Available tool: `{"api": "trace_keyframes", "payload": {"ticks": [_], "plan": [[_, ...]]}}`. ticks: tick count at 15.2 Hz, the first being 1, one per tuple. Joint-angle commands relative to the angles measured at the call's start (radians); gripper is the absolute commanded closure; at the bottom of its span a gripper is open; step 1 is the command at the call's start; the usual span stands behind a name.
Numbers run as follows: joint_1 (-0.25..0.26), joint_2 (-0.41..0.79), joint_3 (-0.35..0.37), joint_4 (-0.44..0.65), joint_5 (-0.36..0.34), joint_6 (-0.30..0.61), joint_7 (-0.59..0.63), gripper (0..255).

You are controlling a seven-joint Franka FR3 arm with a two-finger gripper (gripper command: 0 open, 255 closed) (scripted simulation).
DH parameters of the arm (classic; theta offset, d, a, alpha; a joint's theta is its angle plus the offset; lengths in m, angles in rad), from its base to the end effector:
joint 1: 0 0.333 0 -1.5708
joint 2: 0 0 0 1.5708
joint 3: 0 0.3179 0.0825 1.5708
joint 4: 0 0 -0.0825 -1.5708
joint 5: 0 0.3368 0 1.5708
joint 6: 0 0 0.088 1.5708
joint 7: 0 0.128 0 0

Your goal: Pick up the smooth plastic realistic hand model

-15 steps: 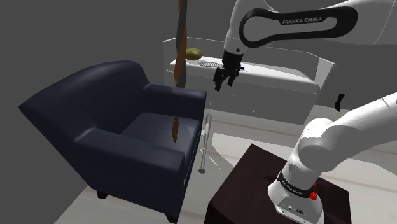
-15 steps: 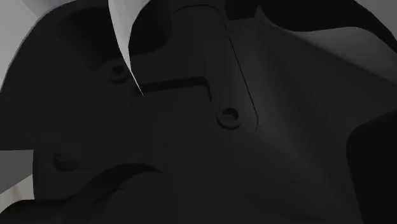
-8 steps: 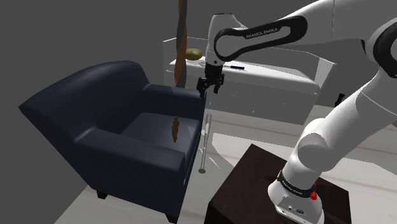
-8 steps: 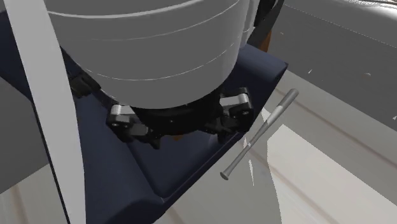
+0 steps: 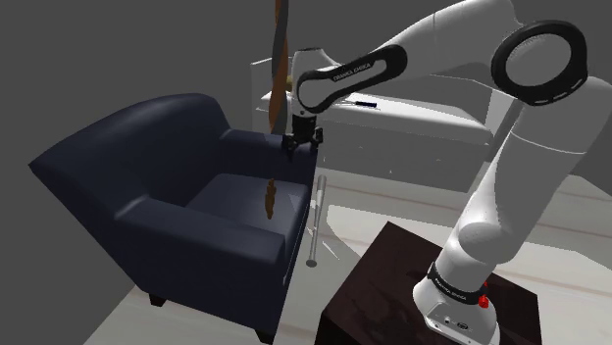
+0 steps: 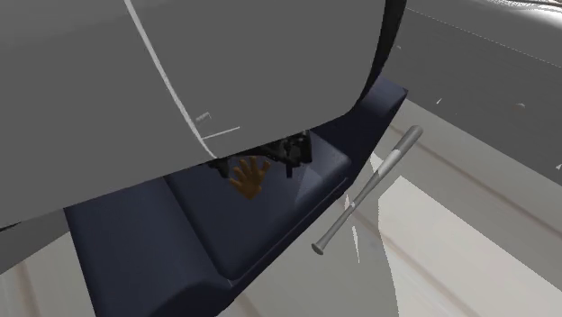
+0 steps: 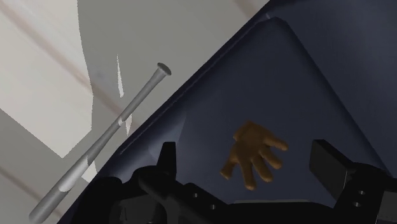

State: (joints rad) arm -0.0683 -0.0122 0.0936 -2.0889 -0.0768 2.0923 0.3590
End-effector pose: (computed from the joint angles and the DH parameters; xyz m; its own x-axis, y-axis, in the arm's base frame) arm 0.5033 0.0077 0.4344 0.9562 -0.2904 0.0373 -0.2922 -0.9545 0.0589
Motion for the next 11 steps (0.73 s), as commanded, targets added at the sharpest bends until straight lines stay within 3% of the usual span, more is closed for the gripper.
{"api": "trace_keyframes", "payload": {"ticks": [1,11], "plan": [[-0.004,0.087,-0.003,0.054,-0.011,0.018,0.026,0],[0.005,0.500,-0.032,0.403,-0.039,0.010,0.138,0]]}}
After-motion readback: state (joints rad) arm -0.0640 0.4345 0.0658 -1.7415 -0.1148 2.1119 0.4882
